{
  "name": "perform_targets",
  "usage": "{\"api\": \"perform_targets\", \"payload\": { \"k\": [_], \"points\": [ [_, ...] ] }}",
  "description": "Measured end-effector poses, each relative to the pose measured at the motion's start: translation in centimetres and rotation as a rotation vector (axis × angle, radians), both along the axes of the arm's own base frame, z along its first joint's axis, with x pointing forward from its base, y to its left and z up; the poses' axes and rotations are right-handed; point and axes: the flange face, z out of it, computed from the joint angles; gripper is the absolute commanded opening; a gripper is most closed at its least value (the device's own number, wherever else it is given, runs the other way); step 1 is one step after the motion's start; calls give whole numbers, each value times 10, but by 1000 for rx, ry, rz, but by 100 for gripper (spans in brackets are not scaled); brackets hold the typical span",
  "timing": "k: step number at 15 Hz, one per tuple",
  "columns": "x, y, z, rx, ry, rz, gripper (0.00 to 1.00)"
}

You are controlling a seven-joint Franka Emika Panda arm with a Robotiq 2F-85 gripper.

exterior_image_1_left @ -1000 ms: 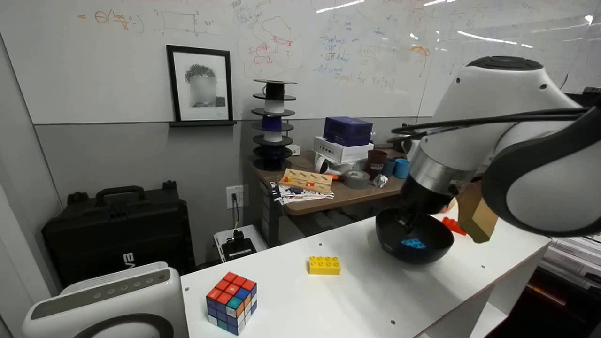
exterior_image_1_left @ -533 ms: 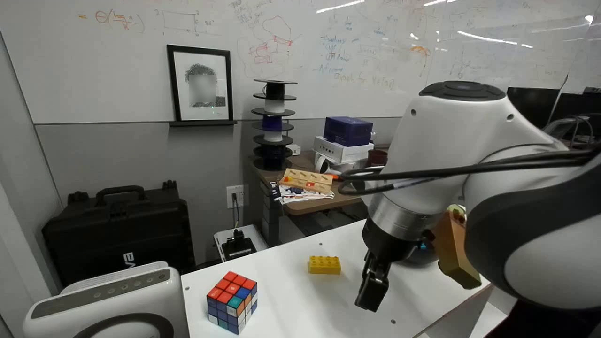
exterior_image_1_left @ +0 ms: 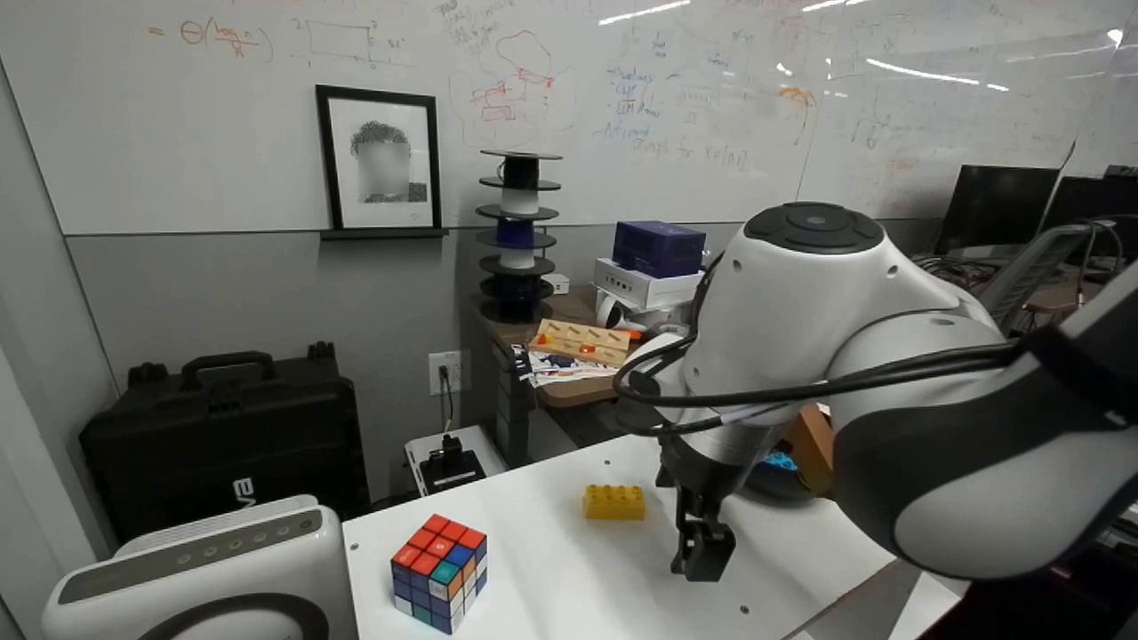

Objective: Pick the blocks on the counter and put them in the bowl

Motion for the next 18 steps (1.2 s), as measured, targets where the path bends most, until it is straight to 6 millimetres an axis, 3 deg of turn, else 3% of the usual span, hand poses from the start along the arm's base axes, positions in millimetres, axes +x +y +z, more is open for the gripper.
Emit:
{"api": "perform_targets", "payload": {
  "k": [8, 12, 18],
  "points": [
    [9, 15, 9, -57, -107, 303, 100],
    [23, 4, 13, -46, -157, 310, 100],
    [37, -15, -2, -49, -163, 237, 100]
  ]
}}
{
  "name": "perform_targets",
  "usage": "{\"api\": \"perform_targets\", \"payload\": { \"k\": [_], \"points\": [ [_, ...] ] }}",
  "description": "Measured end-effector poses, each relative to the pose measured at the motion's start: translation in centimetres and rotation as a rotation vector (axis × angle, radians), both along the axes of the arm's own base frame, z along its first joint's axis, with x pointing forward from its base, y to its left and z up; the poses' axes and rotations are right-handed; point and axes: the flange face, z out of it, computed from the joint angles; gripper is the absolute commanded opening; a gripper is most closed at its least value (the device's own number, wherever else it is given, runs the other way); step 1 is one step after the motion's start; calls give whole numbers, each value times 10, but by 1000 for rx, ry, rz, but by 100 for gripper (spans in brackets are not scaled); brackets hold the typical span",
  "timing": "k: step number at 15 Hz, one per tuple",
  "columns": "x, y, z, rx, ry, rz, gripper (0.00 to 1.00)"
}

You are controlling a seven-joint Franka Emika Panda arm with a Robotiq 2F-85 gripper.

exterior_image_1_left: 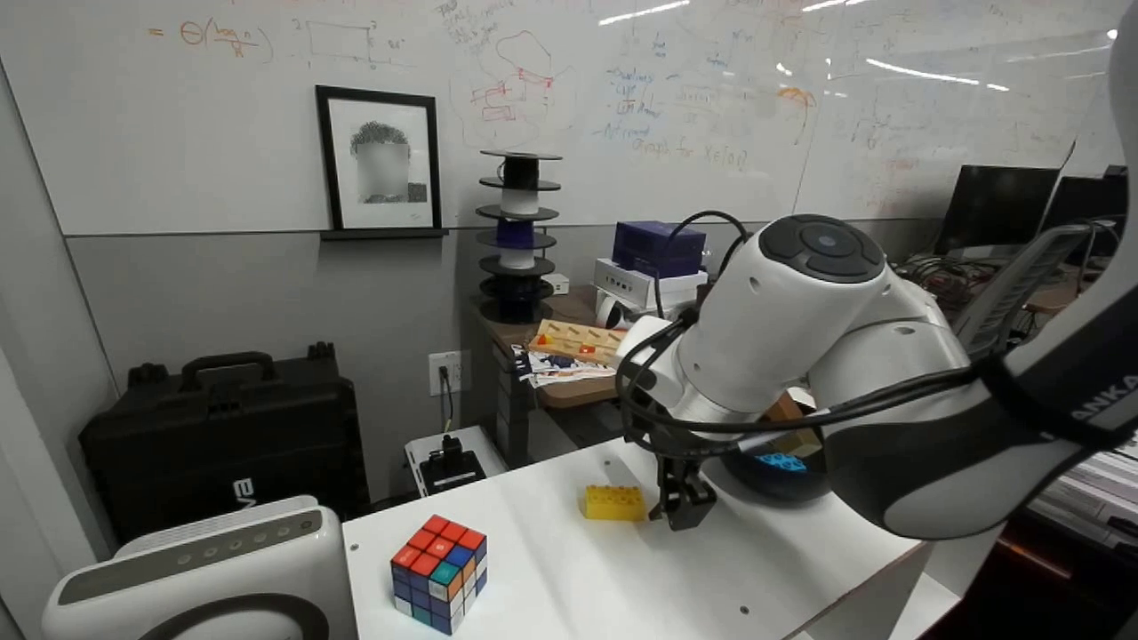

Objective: Pick the blocks on the counter and put them in the bowl

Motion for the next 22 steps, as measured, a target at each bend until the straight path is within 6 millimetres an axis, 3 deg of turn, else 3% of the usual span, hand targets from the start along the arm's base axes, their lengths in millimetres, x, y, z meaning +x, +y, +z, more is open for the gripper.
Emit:
{"api": "perform_targets", "payload": {
  "k": [6, 14, 20, 22],
  "points": [
    [9, -5, -9, 57, 7, -94, 100],
    [5, 19, -8, 189, 132, -185, 100],
    [7, 19, -9, 221, 198, -250, 100],
    [9, 16, -10, 235, 207, -282, 83]
  ]
}}
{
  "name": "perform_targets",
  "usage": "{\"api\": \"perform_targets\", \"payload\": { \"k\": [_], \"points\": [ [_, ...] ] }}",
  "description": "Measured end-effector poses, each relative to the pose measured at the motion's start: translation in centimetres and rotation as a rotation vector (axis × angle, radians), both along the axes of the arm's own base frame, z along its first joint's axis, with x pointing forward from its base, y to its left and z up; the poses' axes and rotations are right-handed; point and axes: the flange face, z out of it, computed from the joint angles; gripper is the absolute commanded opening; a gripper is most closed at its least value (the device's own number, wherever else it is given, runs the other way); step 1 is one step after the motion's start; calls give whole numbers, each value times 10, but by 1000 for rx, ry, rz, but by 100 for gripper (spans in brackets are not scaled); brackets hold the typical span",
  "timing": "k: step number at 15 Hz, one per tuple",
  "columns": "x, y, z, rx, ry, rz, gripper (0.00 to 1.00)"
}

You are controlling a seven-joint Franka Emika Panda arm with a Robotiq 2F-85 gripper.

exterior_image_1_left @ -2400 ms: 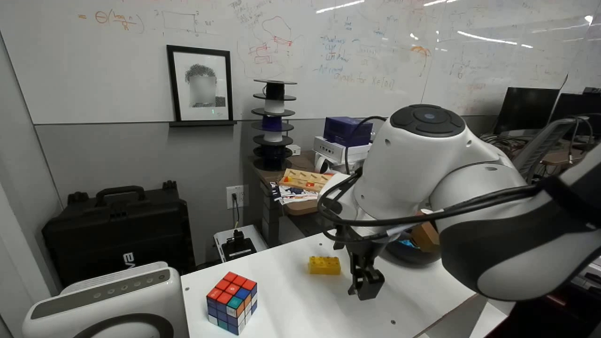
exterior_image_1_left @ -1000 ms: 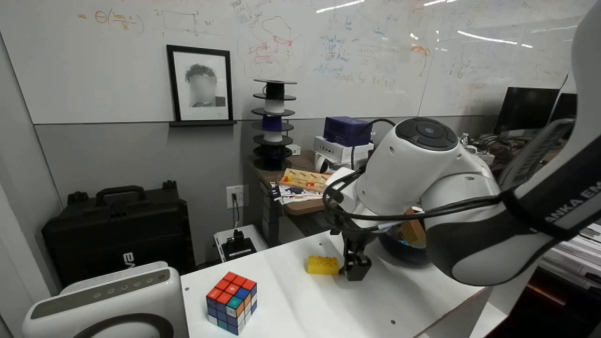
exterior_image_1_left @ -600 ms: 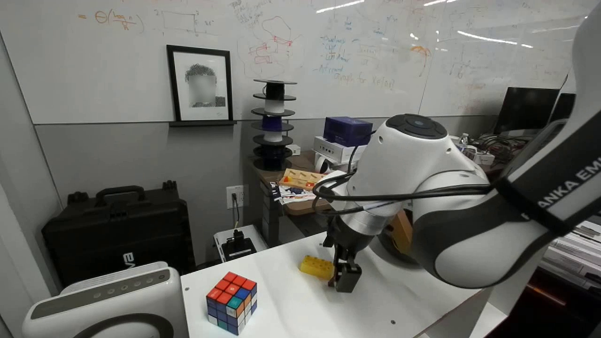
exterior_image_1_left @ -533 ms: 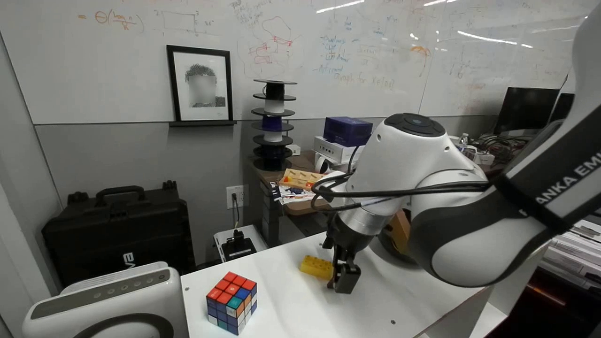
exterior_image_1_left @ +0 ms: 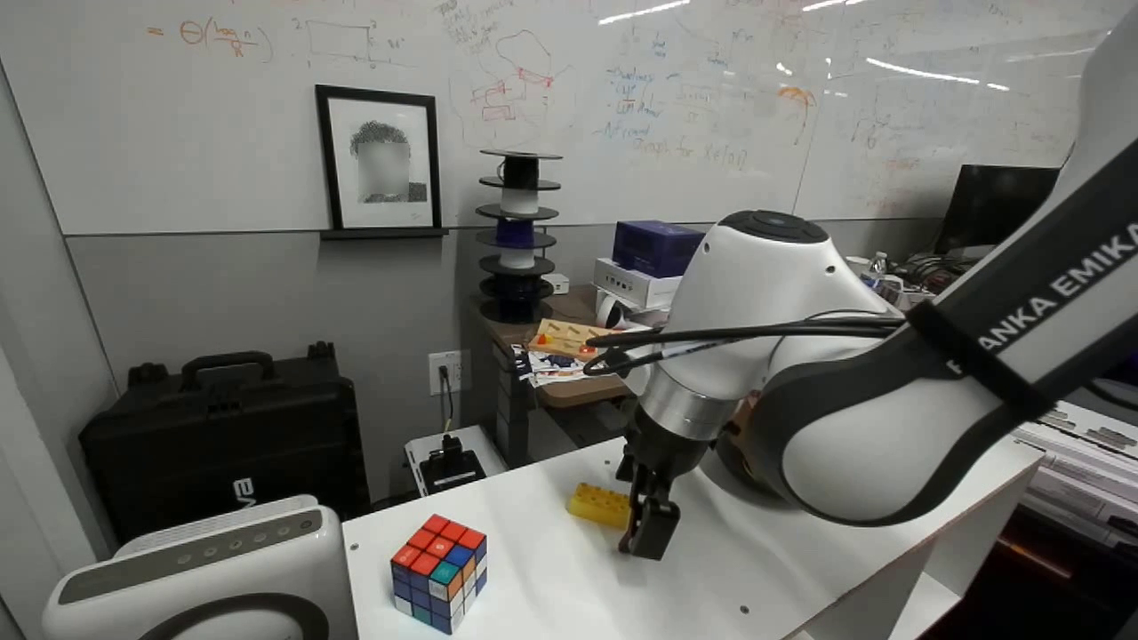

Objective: Pick the blocks on the counter and put them in the bowl

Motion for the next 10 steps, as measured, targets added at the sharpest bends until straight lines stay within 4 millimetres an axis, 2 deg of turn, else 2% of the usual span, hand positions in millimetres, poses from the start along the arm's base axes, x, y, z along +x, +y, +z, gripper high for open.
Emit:
{"api": "perform_targets", "payload": {
  "k": [1, 2, 7, 10],
  "points": [
    [1, -1, -1, 7, 6, -16, 68],
    [1, -2, -3, 14, 12, -31, 59],
    [12, -8, -4, 38, 7, -79, 22],
    [17, -9, -3, 42, 1, -86, 26]
  ]
}}
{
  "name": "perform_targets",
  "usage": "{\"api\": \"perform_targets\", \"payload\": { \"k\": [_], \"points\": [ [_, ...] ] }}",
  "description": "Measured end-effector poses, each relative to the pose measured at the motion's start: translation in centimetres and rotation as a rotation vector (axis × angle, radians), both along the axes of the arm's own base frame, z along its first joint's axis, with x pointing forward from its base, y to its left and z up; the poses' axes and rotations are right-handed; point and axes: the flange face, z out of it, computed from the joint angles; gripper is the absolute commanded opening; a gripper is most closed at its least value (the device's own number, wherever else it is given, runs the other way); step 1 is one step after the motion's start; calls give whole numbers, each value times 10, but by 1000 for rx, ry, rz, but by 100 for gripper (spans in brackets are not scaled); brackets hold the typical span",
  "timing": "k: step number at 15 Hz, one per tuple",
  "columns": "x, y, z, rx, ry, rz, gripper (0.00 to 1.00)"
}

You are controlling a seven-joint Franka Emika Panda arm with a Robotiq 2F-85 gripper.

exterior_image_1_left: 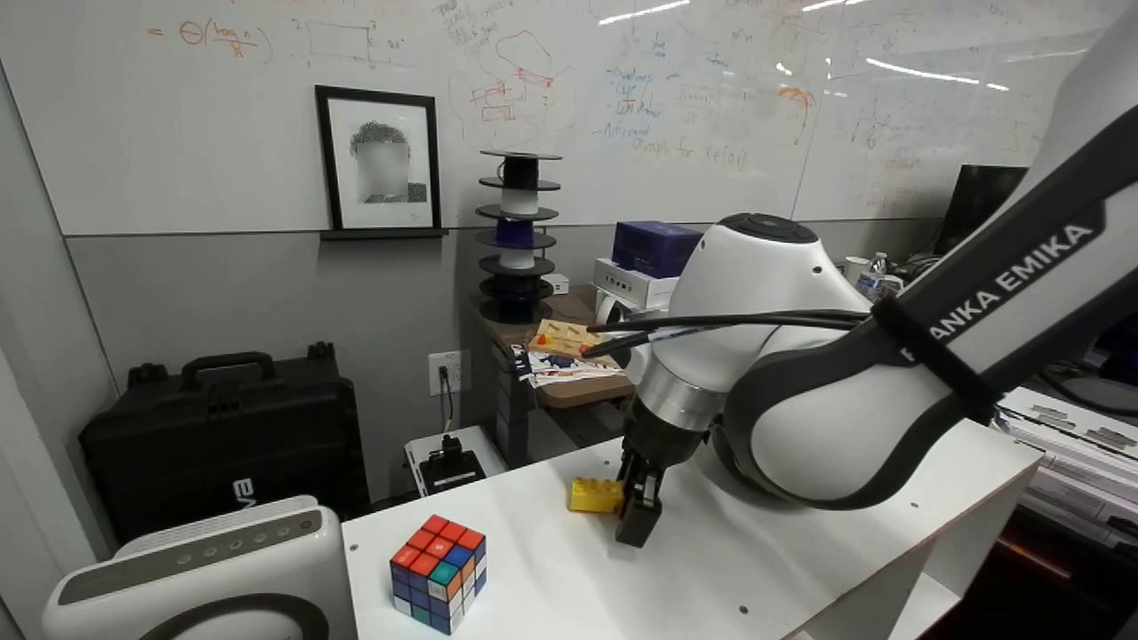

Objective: Pick the blocks on the counter and put them in the bowl

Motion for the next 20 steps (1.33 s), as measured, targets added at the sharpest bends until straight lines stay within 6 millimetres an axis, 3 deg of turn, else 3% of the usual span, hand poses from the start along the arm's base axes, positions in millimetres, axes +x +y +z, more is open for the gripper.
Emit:
{"api": "perform_targets", "payload": {
  "k": [6, 9, 13, 18, 20],
  "points": [
    [-1, 1, 0, 6, -30, 7, 26],
    [-4, -2, 17, 30, -147, 8, 25],
    [-16, -30, 81, 50, -293, -137, 24],
    [-33, -88, 181, 0, -373, -419, 24],
    [-41, -114, 208, -47, -344, -534, 24]
  ]
}}
